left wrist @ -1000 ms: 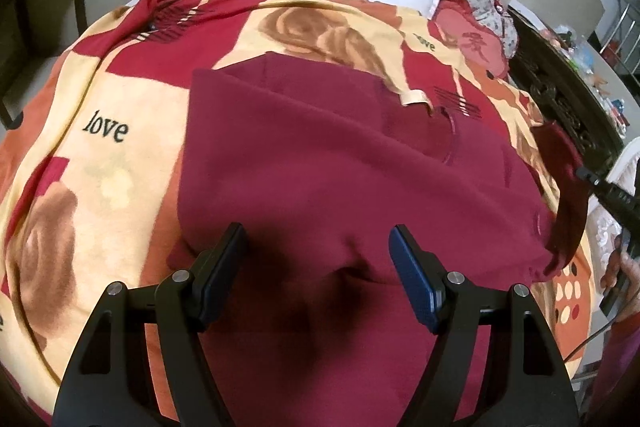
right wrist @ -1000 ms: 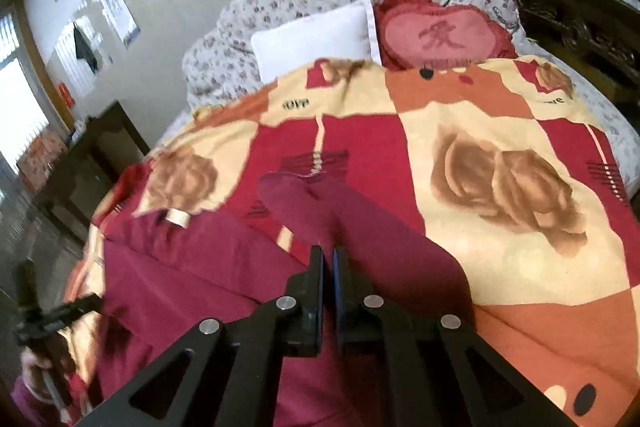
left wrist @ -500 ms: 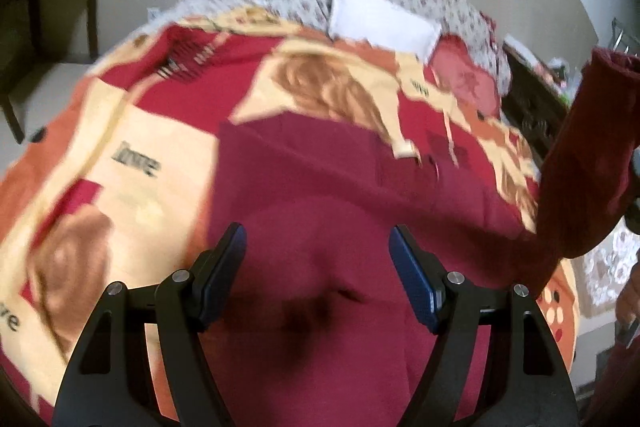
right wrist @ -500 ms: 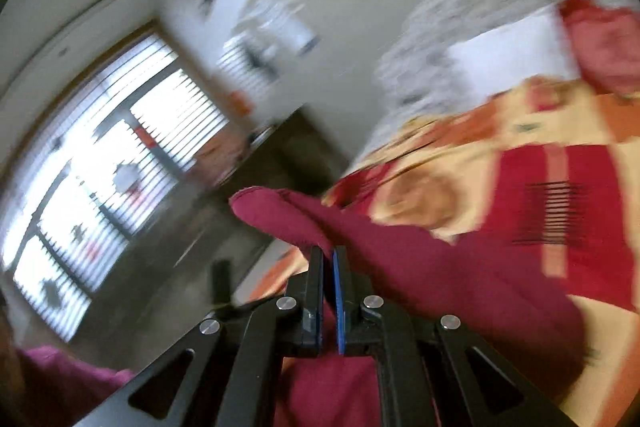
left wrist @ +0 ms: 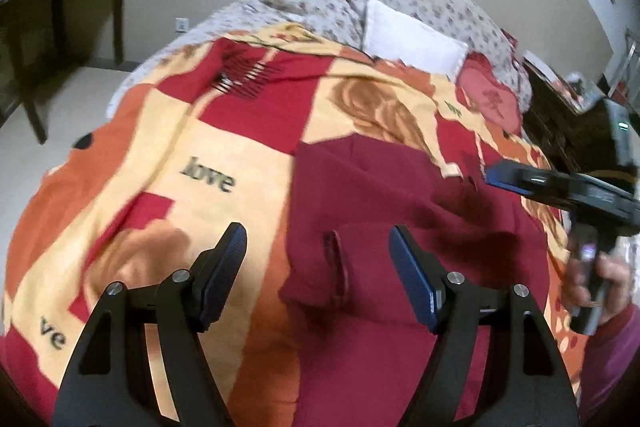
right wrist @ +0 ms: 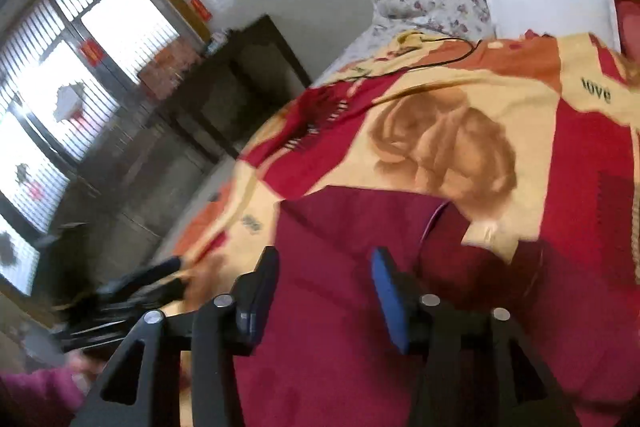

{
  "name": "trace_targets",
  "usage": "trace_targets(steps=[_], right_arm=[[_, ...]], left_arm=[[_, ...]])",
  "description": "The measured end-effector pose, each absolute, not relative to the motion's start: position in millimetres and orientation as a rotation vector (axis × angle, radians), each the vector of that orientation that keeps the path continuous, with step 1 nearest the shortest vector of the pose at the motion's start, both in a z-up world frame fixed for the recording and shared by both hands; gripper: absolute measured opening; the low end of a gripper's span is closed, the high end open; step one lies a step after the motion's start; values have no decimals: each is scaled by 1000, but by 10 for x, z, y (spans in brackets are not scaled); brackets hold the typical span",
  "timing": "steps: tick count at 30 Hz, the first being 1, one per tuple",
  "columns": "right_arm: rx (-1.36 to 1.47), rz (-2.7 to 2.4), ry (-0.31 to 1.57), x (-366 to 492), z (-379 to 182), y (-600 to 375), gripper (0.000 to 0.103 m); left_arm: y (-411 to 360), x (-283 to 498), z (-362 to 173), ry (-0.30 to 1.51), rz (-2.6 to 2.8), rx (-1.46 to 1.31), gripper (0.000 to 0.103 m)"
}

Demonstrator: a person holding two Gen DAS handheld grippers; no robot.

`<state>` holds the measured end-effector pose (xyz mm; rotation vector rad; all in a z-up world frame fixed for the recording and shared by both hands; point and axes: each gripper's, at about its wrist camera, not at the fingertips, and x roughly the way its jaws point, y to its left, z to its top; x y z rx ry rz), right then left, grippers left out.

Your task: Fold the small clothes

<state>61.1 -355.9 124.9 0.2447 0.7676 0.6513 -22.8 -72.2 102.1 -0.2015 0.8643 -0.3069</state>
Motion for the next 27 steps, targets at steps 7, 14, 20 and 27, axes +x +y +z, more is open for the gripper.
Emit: trace_targets(steps=[7, 14, 20, 27], right_arm=[[402, 545, 758, -190, 931, -4413, 47], [556, 489, 746, -633, 600, -4784, 47], [630, 477, 727, -765, 461, -4912, 47], [602, 449, 684, -763, 586, -4983, 48]], left_arm=[[-1126, -29, 706, 919, -401, -95, 74], [-1356, 37, 589, 944, -445, -7, 23], [-1368, 0, 659, 918, -462, 18, 3], [-1204, 164, 1225, 775, -436, -37, 2]])
